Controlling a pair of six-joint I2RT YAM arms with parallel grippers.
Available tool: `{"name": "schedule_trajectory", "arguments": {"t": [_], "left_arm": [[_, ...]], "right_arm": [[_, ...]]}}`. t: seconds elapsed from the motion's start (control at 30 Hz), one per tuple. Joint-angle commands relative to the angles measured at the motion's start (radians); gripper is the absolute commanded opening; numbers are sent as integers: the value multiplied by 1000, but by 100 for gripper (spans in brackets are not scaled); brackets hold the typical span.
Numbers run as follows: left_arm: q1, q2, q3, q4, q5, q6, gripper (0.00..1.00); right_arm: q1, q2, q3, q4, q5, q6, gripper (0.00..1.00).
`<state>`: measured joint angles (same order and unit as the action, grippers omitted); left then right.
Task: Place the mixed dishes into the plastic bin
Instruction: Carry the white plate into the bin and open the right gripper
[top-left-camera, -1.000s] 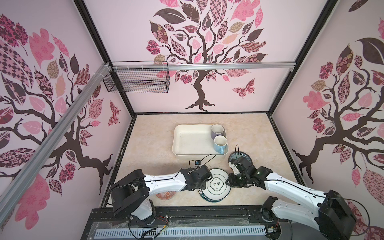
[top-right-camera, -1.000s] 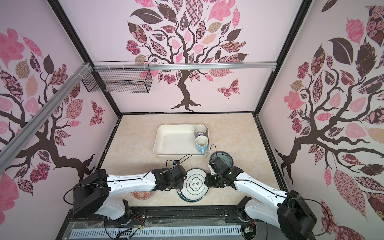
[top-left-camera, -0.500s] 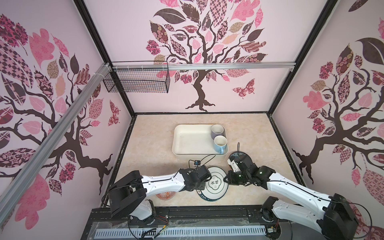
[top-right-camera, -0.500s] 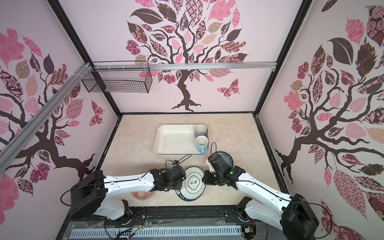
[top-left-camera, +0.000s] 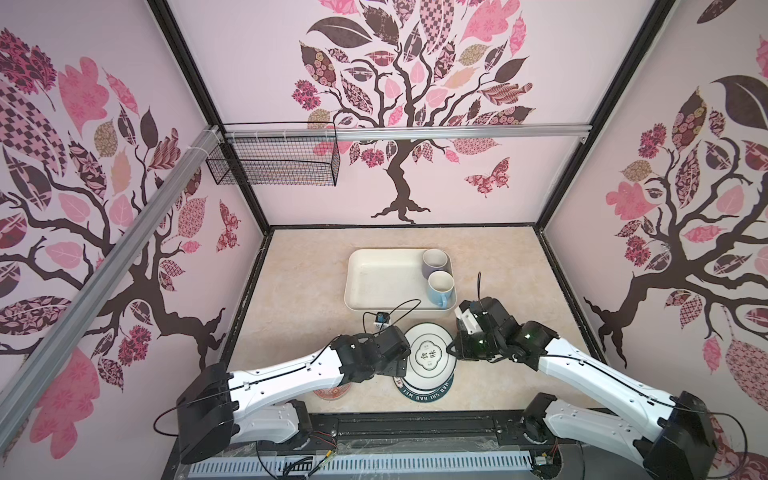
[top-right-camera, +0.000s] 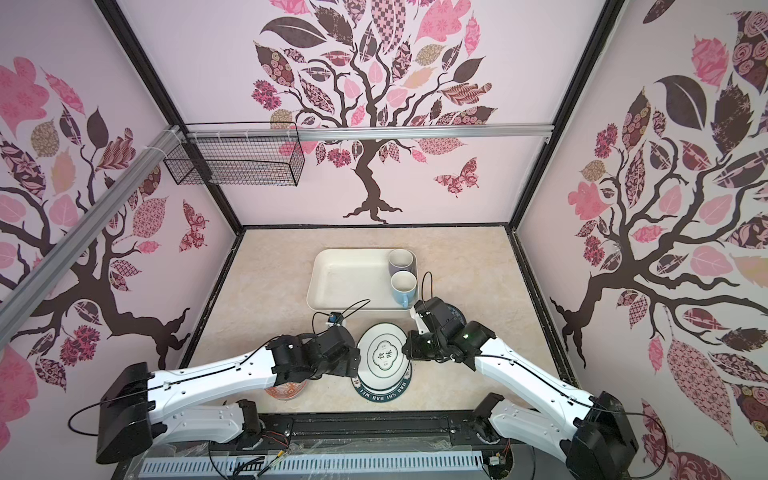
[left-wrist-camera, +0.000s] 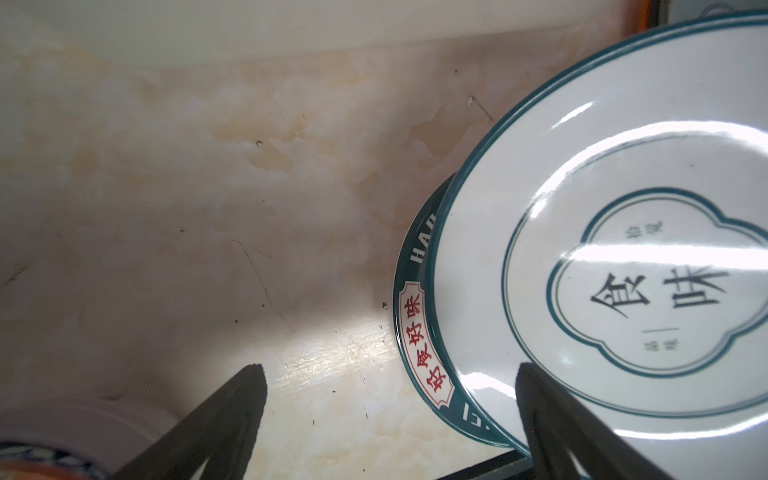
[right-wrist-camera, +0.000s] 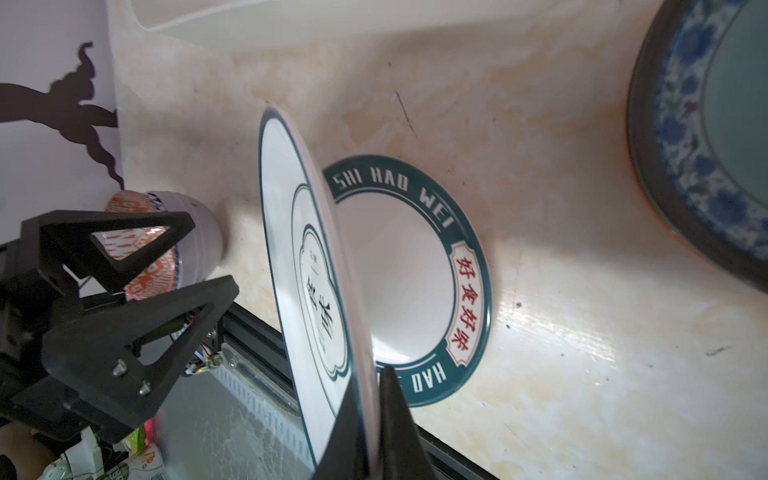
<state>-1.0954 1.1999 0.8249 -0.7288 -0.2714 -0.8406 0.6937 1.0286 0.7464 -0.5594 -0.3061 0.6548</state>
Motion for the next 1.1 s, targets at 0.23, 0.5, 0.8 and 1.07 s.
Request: {"name": "schedule_trajectory", "arguments": {"t": [0.23,0.5,0.8,1.07], "left_arm": [[127,-272,120,-214,-52,83,98],[168,-309,155,-284,-99,123,98],[312,-306,128,-224,32,185,98],[391,-232,97,-154,117,231,98]], "right_arm": [[6,202,291,45,57,-84,2],[-20,525,616,62,72,-163,2],[-100,859,866,82,16,-204,1],[-124,1075,1005,72,-7,-238,2]]}}
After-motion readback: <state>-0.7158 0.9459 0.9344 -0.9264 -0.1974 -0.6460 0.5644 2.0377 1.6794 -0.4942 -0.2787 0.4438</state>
